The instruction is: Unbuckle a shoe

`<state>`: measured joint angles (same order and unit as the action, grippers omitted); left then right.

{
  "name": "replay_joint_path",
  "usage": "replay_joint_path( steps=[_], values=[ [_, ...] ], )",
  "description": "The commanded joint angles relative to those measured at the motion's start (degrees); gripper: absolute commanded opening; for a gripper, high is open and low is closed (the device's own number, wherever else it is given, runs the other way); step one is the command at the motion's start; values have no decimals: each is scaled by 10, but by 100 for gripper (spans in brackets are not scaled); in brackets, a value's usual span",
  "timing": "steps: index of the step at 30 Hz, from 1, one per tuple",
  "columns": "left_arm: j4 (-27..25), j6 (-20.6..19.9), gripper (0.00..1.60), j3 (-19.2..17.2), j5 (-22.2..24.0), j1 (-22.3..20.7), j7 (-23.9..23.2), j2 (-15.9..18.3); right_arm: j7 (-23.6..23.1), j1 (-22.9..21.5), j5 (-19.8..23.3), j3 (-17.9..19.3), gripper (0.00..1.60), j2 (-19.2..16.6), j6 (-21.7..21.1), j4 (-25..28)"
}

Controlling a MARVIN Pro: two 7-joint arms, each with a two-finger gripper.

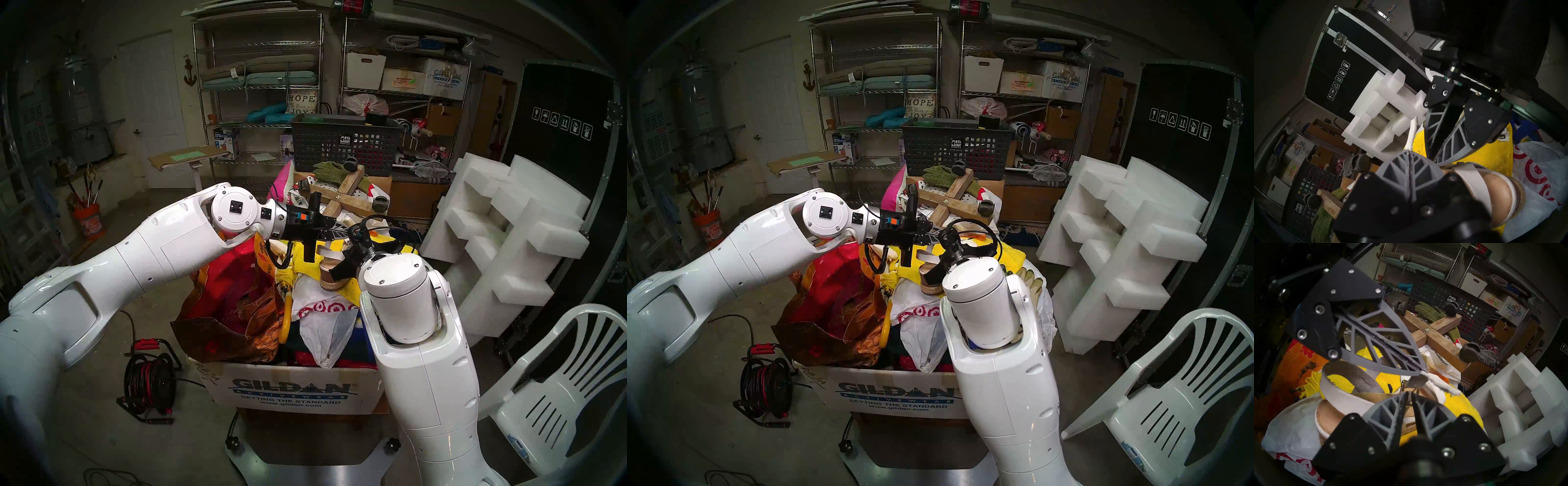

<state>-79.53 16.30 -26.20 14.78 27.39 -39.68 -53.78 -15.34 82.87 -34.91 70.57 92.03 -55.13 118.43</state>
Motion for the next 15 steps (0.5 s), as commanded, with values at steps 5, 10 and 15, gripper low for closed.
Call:
replay_joint_path(
  steps=[5, 10, 15],
  values=[
    [-3, 0, 0, -10, 0, -12, 4, 2, 14, -20, 4, 4, 75, 9, 1, 0],
    [-5, 0, 0, -10, 0, -11, 4, 3, 14, -24, 8, 5, 75, 11, 1, -2],
    [-6, 1, 0, -10, 0, -11, 4, 5, 14, -27, 14, 7, 71, 12, 1, -5]
  ],
)
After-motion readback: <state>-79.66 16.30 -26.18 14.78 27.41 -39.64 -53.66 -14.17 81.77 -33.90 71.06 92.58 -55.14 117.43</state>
